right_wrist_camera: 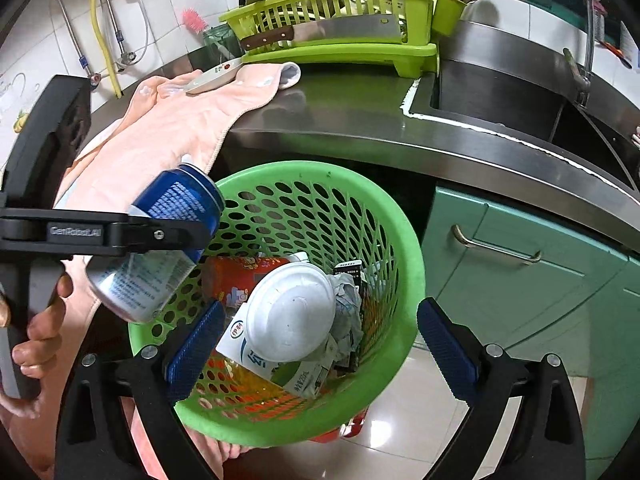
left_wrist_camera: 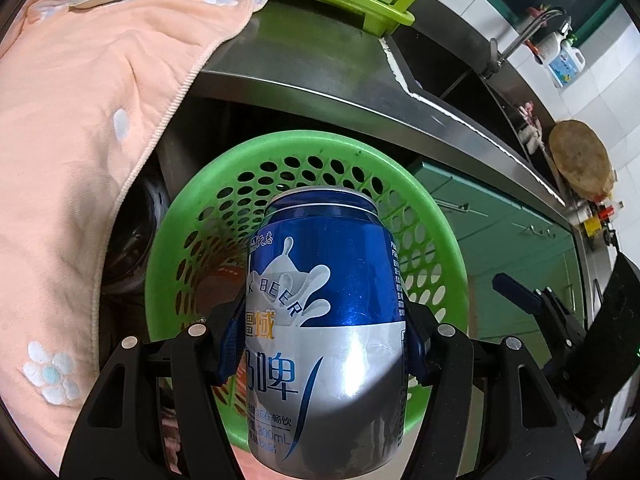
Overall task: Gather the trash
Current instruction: 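Carry the can and lid to the green basket and release both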
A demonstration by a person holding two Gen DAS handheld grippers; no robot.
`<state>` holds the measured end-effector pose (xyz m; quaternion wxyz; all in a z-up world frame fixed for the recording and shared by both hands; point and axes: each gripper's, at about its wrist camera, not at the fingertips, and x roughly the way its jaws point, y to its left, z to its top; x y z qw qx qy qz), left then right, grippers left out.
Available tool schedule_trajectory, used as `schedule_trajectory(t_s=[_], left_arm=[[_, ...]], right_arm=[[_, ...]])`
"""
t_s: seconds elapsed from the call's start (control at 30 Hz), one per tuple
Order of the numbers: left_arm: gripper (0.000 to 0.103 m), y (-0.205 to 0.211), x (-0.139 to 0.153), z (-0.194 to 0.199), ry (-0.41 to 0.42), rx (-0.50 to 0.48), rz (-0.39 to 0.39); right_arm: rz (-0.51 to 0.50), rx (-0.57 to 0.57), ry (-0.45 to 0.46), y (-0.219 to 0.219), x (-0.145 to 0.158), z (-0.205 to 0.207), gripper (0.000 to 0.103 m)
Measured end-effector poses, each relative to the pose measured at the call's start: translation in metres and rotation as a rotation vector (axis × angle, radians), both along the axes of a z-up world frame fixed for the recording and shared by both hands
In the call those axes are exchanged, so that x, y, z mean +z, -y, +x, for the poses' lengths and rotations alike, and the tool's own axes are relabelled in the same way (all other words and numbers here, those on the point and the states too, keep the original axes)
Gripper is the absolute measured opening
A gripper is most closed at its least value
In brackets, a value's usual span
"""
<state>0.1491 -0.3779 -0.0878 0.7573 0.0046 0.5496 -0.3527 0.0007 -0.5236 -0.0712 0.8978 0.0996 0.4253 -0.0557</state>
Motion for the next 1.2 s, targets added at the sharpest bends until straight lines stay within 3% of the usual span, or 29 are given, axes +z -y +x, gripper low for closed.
schedule_trajectory(t_s=[0.63,1.2], left_arm=[[0.070,0.017,-0.008,0.000,-0.006,-0.018,0.023],[0.074,-0.001,0.010,-0.008,0.032,-0.020,0.005]], right_arm=[[0.013,-0.001,0.013,-0.001,0.000,-0.010,0.093],[0.016,0.028,0.037,-0.021,0.008,-0.014,0.093]])
